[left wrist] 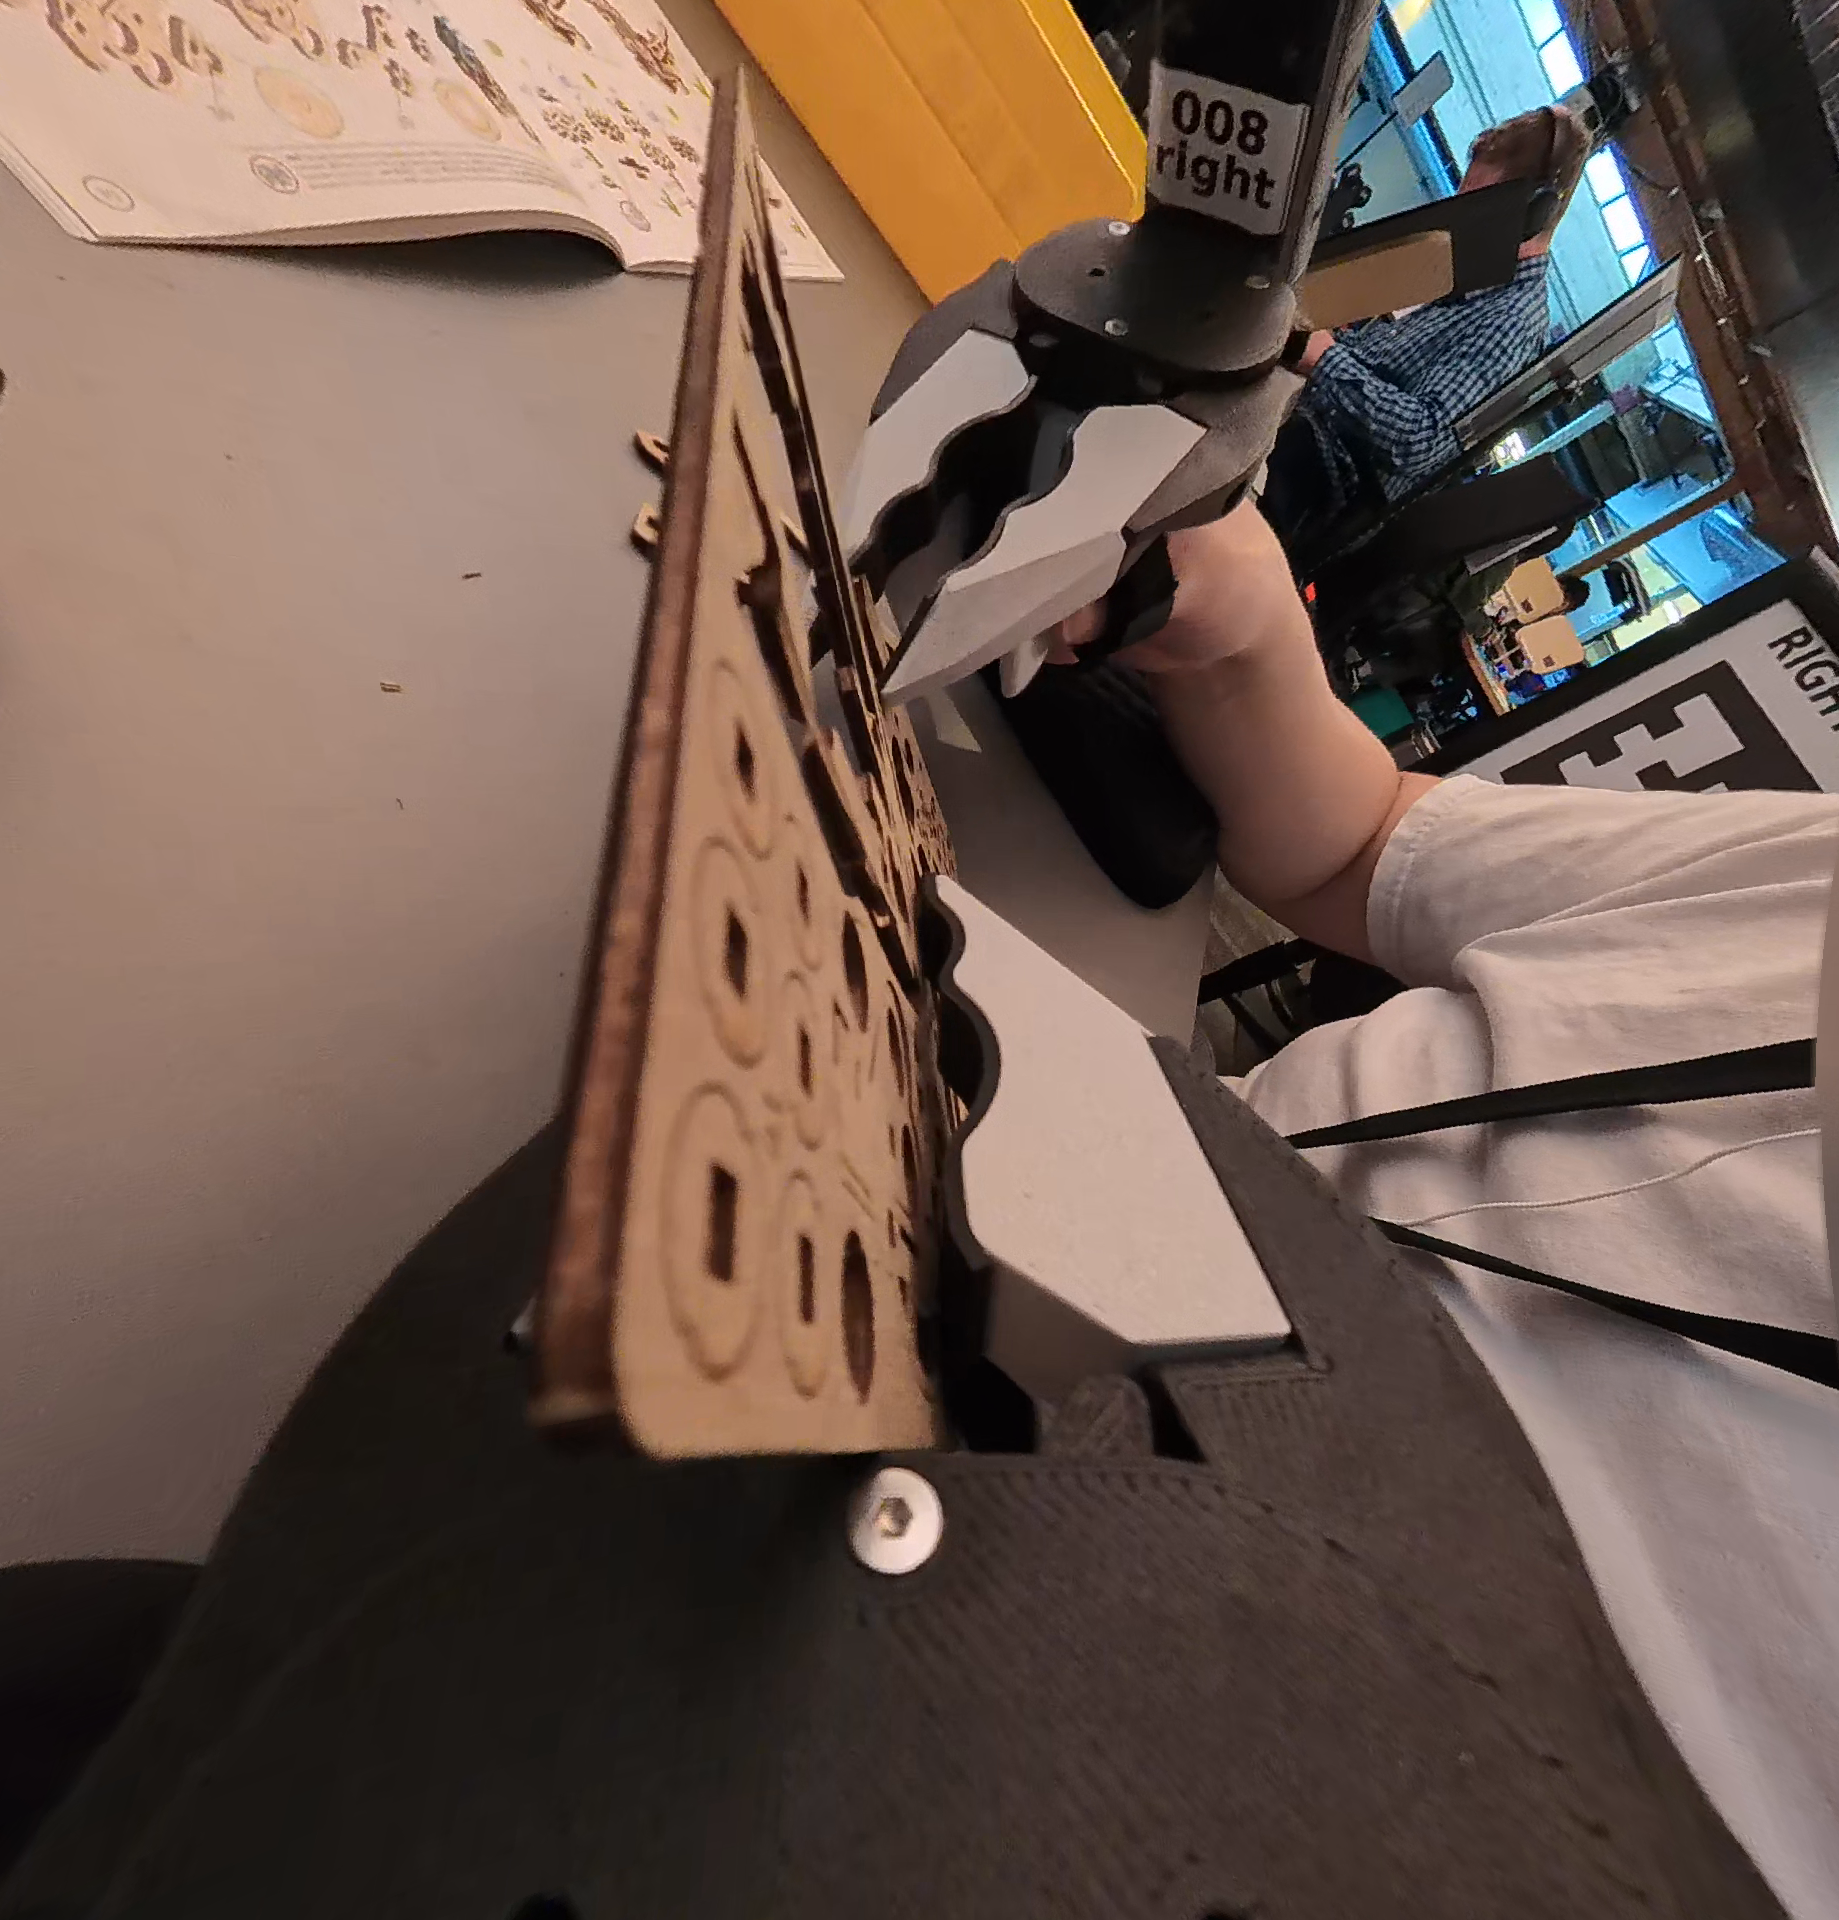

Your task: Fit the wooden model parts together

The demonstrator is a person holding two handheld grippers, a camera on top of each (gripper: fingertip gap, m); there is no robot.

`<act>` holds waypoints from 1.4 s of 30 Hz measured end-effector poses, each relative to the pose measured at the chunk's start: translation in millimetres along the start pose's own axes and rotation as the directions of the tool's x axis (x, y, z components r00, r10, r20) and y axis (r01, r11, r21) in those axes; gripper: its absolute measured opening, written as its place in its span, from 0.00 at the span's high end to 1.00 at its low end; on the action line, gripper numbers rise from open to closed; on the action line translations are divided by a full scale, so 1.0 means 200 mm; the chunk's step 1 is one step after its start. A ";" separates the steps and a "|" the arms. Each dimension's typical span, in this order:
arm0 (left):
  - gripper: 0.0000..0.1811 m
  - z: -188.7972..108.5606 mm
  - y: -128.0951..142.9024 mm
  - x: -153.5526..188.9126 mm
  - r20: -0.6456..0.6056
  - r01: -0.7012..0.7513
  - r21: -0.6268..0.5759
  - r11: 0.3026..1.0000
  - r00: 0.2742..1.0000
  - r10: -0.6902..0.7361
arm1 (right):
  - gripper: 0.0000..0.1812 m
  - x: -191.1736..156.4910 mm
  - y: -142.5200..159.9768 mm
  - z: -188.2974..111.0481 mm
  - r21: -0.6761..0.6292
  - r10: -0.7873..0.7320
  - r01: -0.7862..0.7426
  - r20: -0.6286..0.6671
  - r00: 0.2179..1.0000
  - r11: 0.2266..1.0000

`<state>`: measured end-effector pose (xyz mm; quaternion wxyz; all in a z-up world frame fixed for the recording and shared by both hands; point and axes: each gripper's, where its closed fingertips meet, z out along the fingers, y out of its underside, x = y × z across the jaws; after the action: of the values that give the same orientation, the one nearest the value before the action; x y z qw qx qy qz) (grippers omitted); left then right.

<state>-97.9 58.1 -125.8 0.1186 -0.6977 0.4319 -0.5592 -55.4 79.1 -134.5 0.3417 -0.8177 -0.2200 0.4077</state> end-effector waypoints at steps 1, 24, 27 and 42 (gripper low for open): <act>1.00 0.00 0.00 0.00 0.001 -0.001 0.002 1.000 1.000 0.001 | 0.91 0.00 0.00 0.00 -0.003 -0.006 0.006 -0.004 1.000 1.000; 1.00 -0.01 -0.01 -0.01 -0.021 0.032 0.031 0.999 0.999 -0.031 | 0.93 -0.03 -0.05 -0.04 0.055 -0.111 0.109 0.036 0.993 0.993; 1.00 -0.02 -0.01 -0.01 -0.028 0.032 0.029 0.999 0.999 -0.032 | 0.90 -0.04 -0.10 -0.09 0.087 -0.143 0.140 0.027 0.989 0.986; 1.00 0.00 0.00 0.02 -0.065 -0.008 -0.018 1.000 0.998 0.007 | 0.93 -0.08 -0.01 -0.03 -0.295 -0.234 0.289 0.206 0.950 0.911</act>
<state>-97.7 55.0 -123.8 0.1001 -0.6786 0.4433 -0.5769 -59.9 67.2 -122.5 0.2358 -0.7885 -0.4190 0.3836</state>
